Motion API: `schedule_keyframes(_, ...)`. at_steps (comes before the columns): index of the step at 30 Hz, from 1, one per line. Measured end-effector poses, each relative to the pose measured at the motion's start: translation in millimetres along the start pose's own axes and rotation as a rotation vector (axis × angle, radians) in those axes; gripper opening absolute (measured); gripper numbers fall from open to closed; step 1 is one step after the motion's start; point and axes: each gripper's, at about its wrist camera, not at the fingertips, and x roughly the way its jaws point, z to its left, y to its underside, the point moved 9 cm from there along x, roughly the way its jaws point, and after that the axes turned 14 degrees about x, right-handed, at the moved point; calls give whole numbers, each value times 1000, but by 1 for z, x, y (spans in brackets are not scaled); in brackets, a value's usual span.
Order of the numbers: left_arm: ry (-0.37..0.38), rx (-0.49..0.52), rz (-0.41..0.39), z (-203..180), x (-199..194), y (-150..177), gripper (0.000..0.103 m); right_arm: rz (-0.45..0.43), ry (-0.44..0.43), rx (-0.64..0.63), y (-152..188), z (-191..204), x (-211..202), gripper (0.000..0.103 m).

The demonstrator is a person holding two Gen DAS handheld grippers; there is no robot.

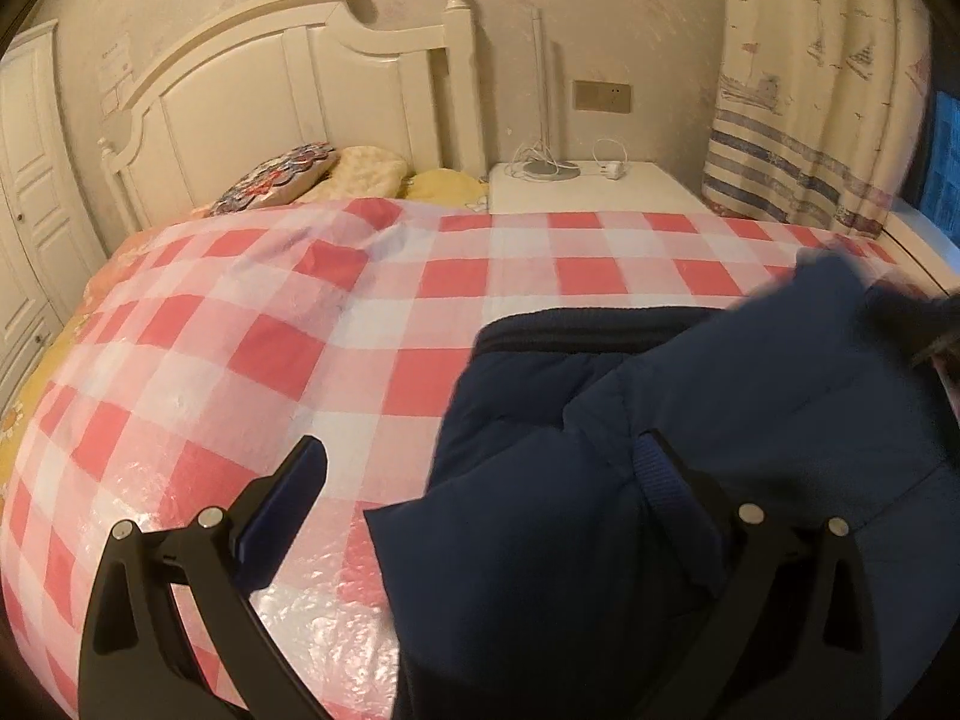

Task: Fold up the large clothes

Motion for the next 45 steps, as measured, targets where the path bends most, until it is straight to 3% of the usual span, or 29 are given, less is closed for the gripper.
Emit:
schedule_keyframes(2,16,-37,10,6,3,3,101,59,-11,0,9,5,27,32)
schedule_keyframes(6,88,-95,46,13,14,10,101,99,29,-82,8,15,33,33)
schedule_keyframes(9,78,-92,46,11,12,11,101,128,0,-94,5,11,33,33)
schedule_keyframes(15,63,-83,41,10,11,10,101,-42,-95,121,-43,-12,-10,33)
schedule_keyframes(16,66,-84,42,10,11,10,101,-20,-109,117,-39,-7,-2,33)
schedule_keyframes(18,68,-88,45,11,11,10,101,112,-90,21,-13,10,31,33)
schedule_keyframes(19,67,-91,46,12,12,11,101,133,-37,-69,2,18,47,33)
schedule_keyframes(22,82,-103,59,12,15,12,101,133,-43,-66,1,19,49,33)
schedule_keyframes(27,55,-83,56,10,12,11,101,96,-62,-18,-4,12,30,33)
schedule_keyframes(31,56,-83,56,9,11,11,101,-45,-92,112,-21,2,-25,33)
schedule_keyframes(33,57,-85,56,8,11,11,101,-69,-69,119,-20,-2,-35,34)
schedule_keyframes(36,59,-86,56,9,11,11,101,28,-18,111,3,-10,-5,39)
schedule_keyframes(39,64,-92,64,9,12,12,101,47,-78,176,15,-11,17,39)
schedule_keyframes(43,66,-90,65,10,12,12,101,92,-12,159,10,-7,6,40)
schedule_keyframes(45,65,-90,65,10,12,12,101,60,-16,176,8,-2,-15,40)
